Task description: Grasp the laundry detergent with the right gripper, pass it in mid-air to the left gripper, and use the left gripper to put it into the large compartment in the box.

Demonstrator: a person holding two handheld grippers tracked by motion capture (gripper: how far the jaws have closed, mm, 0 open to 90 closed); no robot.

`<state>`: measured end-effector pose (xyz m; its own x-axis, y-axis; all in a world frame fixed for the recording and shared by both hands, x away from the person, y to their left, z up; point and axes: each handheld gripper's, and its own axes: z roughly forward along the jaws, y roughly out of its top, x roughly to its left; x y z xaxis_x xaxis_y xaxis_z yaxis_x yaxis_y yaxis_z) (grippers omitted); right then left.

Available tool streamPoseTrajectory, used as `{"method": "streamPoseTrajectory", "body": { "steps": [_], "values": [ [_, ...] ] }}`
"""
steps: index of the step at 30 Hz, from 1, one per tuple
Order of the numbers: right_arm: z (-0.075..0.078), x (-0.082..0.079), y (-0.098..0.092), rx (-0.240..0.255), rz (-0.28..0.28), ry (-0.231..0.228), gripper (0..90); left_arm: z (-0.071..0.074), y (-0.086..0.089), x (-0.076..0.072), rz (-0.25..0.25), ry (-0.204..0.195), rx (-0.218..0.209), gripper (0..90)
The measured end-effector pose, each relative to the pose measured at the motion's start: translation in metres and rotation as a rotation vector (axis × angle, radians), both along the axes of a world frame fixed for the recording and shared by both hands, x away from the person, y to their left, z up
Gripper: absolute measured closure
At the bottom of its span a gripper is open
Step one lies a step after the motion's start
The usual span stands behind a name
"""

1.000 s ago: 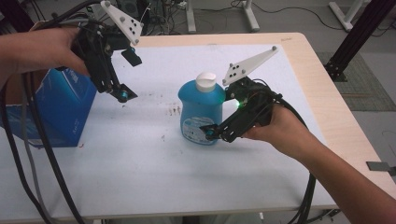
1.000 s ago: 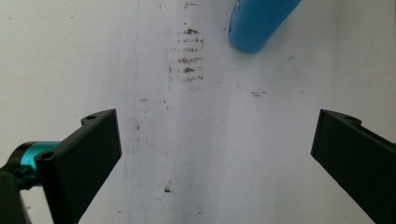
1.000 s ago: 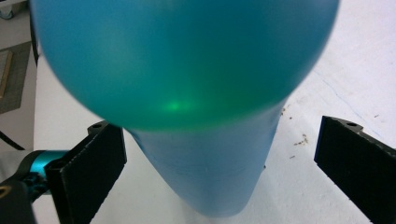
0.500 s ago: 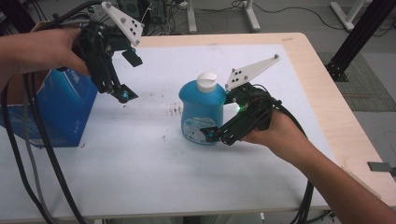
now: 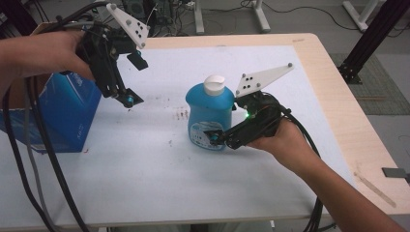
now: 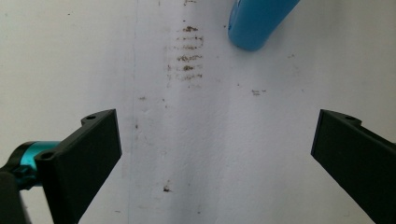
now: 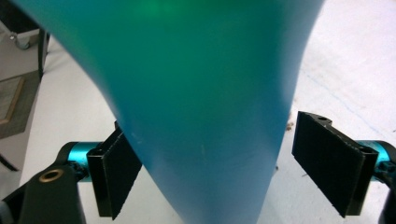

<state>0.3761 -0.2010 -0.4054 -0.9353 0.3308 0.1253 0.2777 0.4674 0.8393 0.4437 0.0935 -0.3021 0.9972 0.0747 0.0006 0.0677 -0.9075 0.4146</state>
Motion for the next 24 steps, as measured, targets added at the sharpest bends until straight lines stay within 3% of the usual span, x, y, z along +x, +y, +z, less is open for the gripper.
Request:
{"method": "streamPoseTrajectory", "body": {
  "steps": [12, 14, 24],
  "values": [
    [-0.0046, -0.0001, 0.0025, 0.025, 0.001, -0.012, 20.0, -0.0011, -0.0003, 0.0001, -0.005, 0.002, 0.003, 1.7],
    [-0.0051, -0.0005, 0.0023, 0.032, 0.005, -0.018, 29.2, -0.0012, -0.0002, -0.0003, -0.005, 0.002, 0.002, 1.7],
    [-0.0062, -0.0011, 0.0032, 0.058, 0.007, -0.044, 33.4, -0.0024, -0.0003, 0.0, 0.0, 0.008, 0.002, 1.7]
  ]
}}
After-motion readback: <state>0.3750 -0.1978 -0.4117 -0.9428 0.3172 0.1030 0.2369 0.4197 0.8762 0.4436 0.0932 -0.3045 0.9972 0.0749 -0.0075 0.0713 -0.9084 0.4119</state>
